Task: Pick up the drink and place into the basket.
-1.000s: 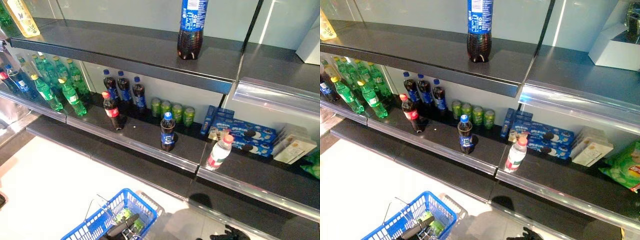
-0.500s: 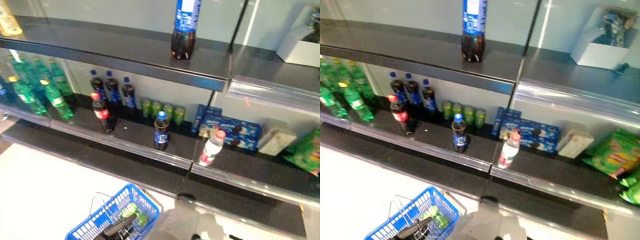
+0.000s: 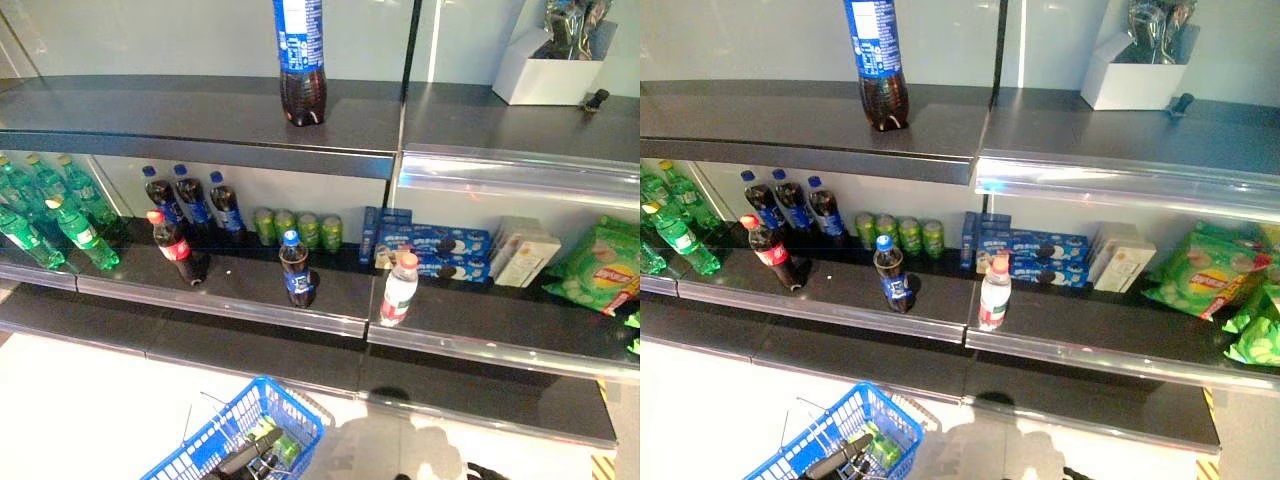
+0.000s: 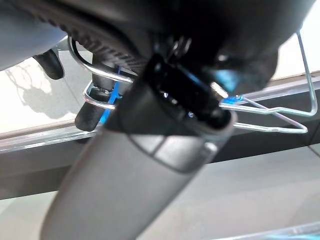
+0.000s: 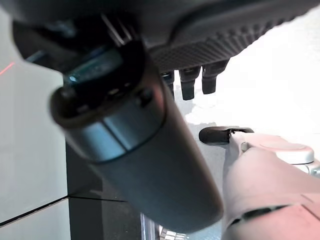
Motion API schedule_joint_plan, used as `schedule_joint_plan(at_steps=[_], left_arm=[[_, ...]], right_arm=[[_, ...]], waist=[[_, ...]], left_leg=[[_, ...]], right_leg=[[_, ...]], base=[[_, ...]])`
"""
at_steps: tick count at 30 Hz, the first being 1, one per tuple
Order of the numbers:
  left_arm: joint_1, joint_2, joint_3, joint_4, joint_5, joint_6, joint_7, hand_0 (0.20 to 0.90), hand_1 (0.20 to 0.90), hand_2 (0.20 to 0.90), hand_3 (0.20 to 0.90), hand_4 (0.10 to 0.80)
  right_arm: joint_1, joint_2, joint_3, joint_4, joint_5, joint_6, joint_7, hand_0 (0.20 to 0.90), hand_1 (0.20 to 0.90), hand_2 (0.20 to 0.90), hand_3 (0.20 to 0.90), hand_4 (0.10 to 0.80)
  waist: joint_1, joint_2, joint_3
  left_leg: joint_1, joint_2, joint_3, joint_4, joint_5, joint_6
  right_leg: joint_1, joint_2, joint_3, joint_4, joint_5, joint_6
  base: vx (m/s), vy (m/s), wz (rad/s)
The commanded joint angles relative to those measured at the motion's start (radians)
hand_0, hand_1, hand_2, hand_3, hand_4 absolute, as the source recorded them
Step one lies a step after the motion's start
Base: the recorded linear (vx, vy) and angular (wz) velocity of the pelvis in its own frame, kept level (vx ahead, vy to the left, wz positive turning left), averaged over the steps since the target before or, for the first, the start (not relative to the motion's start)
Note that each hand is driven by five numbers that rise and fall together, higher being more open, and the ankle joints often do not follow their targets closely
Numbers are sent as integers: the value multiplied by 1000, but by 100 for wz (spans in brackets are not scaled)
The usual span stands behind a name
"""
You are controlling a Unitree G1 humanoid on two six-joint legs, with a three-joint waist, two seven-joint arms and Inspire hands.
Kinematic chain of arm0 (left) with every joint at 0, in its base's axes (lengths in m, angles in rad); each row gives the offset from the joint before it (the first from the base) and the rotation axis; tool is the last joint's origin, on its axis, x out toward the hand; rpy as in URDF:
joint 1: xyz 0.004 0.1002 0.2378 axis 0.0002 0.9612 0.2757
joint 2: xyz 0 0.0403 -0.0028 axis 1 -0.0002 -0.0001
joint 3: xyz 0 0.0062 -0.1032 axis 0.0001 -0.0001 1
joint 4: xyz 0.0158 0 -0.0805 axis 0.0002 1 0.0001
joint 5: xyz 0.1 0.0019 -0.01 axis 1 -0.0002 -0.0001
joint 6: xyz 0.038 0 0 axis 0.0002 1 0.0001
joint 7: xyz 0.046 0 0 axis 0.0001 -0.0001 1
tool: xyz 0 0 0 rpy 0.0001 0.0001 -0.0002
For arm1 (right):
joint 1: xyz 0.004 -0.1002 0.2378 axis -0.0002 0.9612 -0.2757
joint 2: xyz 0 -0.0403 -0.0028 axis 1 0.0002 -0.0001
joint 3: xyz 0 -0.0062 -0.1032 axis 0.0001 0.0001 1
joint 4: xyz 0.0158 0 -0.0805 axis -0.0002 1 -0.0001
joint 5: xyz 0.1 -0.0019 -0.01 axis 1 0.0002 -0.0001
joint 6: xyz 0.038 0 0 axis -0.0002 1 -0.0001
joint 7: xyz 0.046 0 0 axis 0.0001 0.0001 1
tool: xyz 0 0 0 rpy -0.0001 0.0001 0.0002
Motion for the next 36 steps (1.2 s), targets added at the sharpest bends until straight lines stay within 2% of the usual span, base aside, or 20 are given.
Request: schedule_joint_plan(at_steps=[1,12,15,17,19,20,22,25,26,29,32,35,36], left_arm=[[-99,35,44,-21,5,-42,-121,300,300,300,200,100],[-85,42,40,-13,34,-36,-135,300,300,300,200,100],[-97,43,14,-28,6,-41,-137,300,300,300,200,100],[-163,37,-30,-45,-42,-54,-122,300,300,300,200,100],[-237,28,-53,-53,-90,-70,-110,300,300,300,200,100],[-261,27,-61,-62,-117,-76,-105,300,300,300,200,100],[-273,28,-64,-68,-134,-76,-100,300,300,300,200,100],[-284,40,-88,-109,-192,-78,-71,300,300,300,200,100],[-275,47,-91,-117,-214,-77,-76,300,300,300,200,100],[-270,57,-100,-126,-254,-87,-76,300,300,300,200,100],[-273,64,-104,-144,-274,-86,-60,300,300,300,200,100],[-255,71,-100,-163,-290,-84,-53,300,300,300,200,100],[-240,78,-102,-185,-307,-82,-37,300,300,300,200,100]], right_arm=[[-34,-25,-34,41,-25,-29,-4,900,900,900,900,800],[-16,-25,-34,42,-79,-20,6,900,900,900,900,800],[-22,-26,-16,37,-69,-21,0,900,900,900,900,800],[-83,-32,12,31,-24,-23,-19,900,900,900,900,800],[-172,-40,32,31,17,-30,-42,900,900,900,900,800],[-202,-48,37,25,28,-45,-51,900,900,900,900,800],[-215,-53,40,22,40,-55,-54,900,900,900,900,800],[-236,-76,51,-29,110,-135,-54,900,900,900,900,800],[-235,-87,52,-62,129,-183,-45,900,900,900,900,800],[-258,-107,68,-138,183,-258,-13,900,900,900,900,800],[-267,-108,95,-210,181,-304,-6,900,900,900,900,800],[-255,-111,136,-354,154,-315,-30,900,900,900,900,800],[-240,-114,156,-473,150,-296,-46,900,900,900,900,800]], waist=[[0,-19,5],[-3,-36,8],[-3,-34,42],[0,-27,100],[5,-23,172],[6,-23,212],[4,-23,224],[2,-31,272],[3,-37,276],[13,-53,276],[20,-68,271],[28,-81,270],[28,-90,269]], left_leg=[[-37,-20,-11,11,32,33],[-27,-1,10,4,27,25],[-64,15,17,4,42,16],[-143,27,14,4,71,12],[-236,26,2,28,96,14],[-302,26,-27,101,89,15],[-345,26,-42,140,87,15],[-473,31,-104,315,49,8],[-505,27,-126,377,14,7],[-556,21,-165,463,-36,15],[-586,19,-181,499,-53,23],[-600,22,-193,530,-72,29],[-602,22,-202,532,-75,33]], right_leg=[[47,-57,-46,76,-40,33],[44,-60,-48,42,-18,46],[-3,-69,-47,44,-3,52],[-95,-74,-42,54,22,51],[-194,-78,-33,97,31,47],[-251,-79,-18,160,16,40],[-288,-79,-9,191,13,35],[-395,-85,24,337,-38,19],[-420,-89,33,380,-65,14],[-474,-94,43,464,-104,6],[-504,-99,42,504,-116,0],[-523,-100,42,555,-137,-3],[-530,-98,47,563,-138,0]], base=[[10,31,1],[27,-13,0],[-82,-45,-3],[-460,-30,-6],[-534,-17,0],[-393,-1,3],[-215,-4,-1],[-208,-14,-2],[-170,4,-2],[-95,25,-2],[-45,-9,-8],[5,-26,9],[10,-50,9]])
